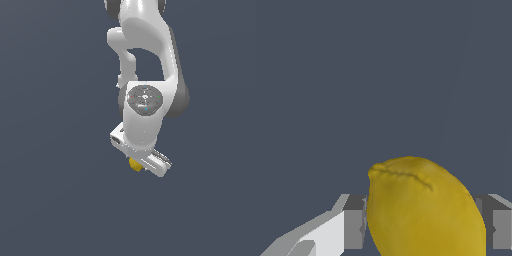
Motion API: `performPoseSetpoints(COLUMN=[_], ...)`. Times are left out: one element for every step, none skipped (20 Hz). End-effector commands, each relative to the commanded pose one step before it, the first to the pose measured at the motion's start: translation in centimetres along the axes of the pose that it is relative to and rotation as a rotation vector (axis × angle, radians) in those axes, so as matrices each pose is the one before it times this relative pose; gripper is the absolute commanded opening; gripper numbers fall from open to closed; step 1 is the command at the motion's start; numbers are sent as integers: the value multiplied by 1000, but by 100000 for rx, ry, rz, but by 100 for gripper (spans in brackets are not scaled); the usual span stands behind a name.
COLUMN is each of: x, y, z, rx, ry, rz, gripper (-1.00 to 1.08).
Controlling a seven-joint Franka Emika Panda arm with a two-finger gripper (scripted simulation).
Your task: Pick up the object and move it to a goal position.
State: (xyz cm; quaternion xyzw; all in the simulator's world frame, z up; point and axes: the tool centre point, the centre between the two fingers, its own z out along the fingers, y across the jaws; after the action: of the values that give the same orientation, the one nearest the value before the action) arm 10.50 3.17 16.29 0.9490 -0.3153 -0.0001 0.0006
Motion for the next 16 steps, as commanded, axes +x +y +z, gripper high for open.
performPoseSetpoints(x=[619,201,198,169,155,141,127,114,102,90,79,67,57,46,36,25], y=[-812,-267,-232,-223,-203,-184,-166,-149,-132,-117,-101,-87,-73,-59,-45,-32], z=[-755,-225,-196,-187,-169,-152,-137,-122,-107,-94,-81,-69,-58,-47,-36,-25], rx=[42,0,44,0,0,0,0,0,0,0,0,0,0,0,0,0], ry=[53,0,-52,0,0,0,0,0,0,0,0,0,0,0,0,0], rz=[15,0,8,0,0,0,0,0,0,0,0,0,0,0,0,0], gripper=[-100,-100,-100,-100,-100,-100,-100,-100,-100,-100,-100,-100,-100,-100,-100,-100])
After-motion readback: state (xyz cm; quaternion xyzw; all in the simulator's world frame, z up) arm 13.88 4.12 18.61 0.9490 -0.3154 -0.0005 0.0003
